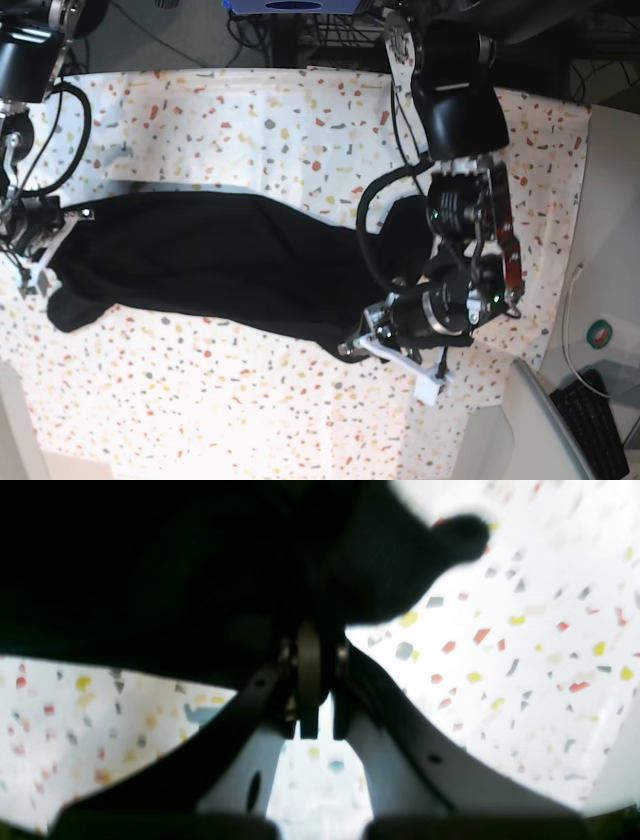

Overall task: Layout the t-shirt on the table in an organized manner, then fold the t-shirt properly
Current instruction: 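Regrasp the shirt edge with the left gripper and pull it taut, then drag the shirt off the table edge with the right gripper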

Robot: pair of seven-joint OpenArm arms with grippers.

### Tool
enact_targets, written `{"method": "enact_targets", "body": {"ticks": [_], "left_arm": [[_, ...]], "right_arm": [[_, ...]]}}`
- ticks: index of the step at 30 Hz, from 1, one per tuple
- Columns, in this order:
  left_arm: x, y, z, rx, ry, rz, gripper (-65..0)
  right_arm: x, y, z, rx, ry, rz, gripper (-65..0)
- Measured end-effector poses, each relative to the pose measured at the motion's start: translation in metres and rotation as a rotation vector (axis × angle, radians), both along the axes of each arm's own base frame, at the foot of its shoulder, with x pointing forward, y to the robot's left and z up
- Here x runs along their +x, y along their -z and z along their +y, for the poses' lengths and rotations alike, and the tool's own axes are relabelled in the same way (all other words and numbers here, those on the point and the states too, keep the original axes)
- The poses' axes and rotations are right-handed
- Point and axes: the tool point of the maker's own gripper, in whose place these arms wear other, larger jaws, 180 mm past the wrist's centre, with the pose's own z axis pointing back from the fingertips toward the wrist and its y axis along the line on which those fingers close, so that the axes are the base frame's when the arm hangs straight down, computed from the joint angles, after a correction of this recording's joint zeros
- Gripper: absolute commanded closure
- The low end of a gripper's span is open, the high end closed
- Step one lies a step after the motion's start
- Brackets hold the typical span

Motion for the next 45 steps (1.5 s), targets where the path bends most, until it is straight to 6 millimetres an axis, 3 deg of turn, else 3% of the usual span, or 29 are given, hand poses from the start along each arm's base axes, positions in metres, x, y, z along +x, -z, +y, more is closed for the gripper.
{"method": "enact_targets", "body": {"ticks": [3,8,12,16,17,18,19,21,24,26,30,31,33,38,40,42,43,45], "left_arm": [[0.036,0.003,-0.014,-0.054,-0.046,-0.029,0.0],[0.074,0.028,-0.022,-0.083,-0.129,-0.009,0.0],[0.101,0.023,-0.038,-0.004,-0.114,-0.081,-0.7],[0.114,0.008,-0.060,0.029,-0.067,-0.163,-45.6],[0.112,0.010,-0.057,0.027,-0.072,-0.163,-55.0],[0.110,0.012,-0.050,0.024,-0.078,-0.171,-63.2],[0.105,0.017,-0.034,0.048,-0.091,-0.174,-65.0],[0.089,0.029,0.007,0.101,-0.134,-0.172,-65.0],[0.037,0.056,0.048,0.201,-0.116,-0.128,-64.8],[-0.013,0.075,0.052,0.220,-0.086,-0.092,-59.4],[-0.105,0.116,0.034,0.193,-0.014,0.012,-52.0],[-0.121,0.126,0.036,0.203,-0.022,0.026,-51.3],[-0.131,0.130,0.042,0.201,-0.031,0.042,-50.8],[-0.127,0.132,0.044,0.202,-0.047,0.039,-48.9],[-0.129,0.136,0.045,0.200,-0.052,0.046,-39.2],[-0.132,0.140,0.047,0.204,-0.049,0.064,-18.1],[-0.134,0.142,0.047,0.210,-0.044,0.079,-3.0],[-0.139,0.143,0.051,0.210,-0.054,0.092,0.0]], "right_arm": [[-0.005,-0.008,-0.004,-0.029,-0.015,-0.009,0.0],[-0.012,-0.009,-0.010,-0.089,-0.074,0.022,0.0],[-0.011,-0.009,-0.010,-0.093,-0.084,0.021,0.0],[-0.011,-0.009,-0.010,-0.093,-0.085,0.022,0.0],[-0.011,-0.009,-0.010,-0.094,-0.085,0.021,0.0],[-0.011,-0.009,-0.010,-0.093,-0.086,0.021,0.0],[-0.011,-0.009,-0.010,-0.093,-0.085,0.022,0.0],[-0.012,-0.008,-0.010,-0.095,-0.087,0.024,0.0],[-0.011,-0.008,-0.008,-0.091,-0.088,0.021,0.0],[-0.011,-0.008,-0.007,-0.088,-0.089,0.019,0.0],[-0.007,-0.010,-0.007,-0.087,-0.093,-0.010,0.0],[-0.006,-0.010,-0.008,-0.090,-0.092,-0.012,0.0],[-0.005,-0.010,-0.006,-0.083,-0.093,-0.014,0.0],[-0.006,-0.006,0.001,-0.064,-0.092,-0.013,0.0],[-0.006,-0.006,0.002,-0.064,-0.092,-0.011,0.0],[-0.006,-0.006,0.002,-0.063,-0.092,-0.013,0.0],[-0.006,-0.006,0.002,-0.064,-0.092,-0.013,0.0],[-0.009,-0.004,0.001,-0.063,-0.091,-0.010,0.0]]}}
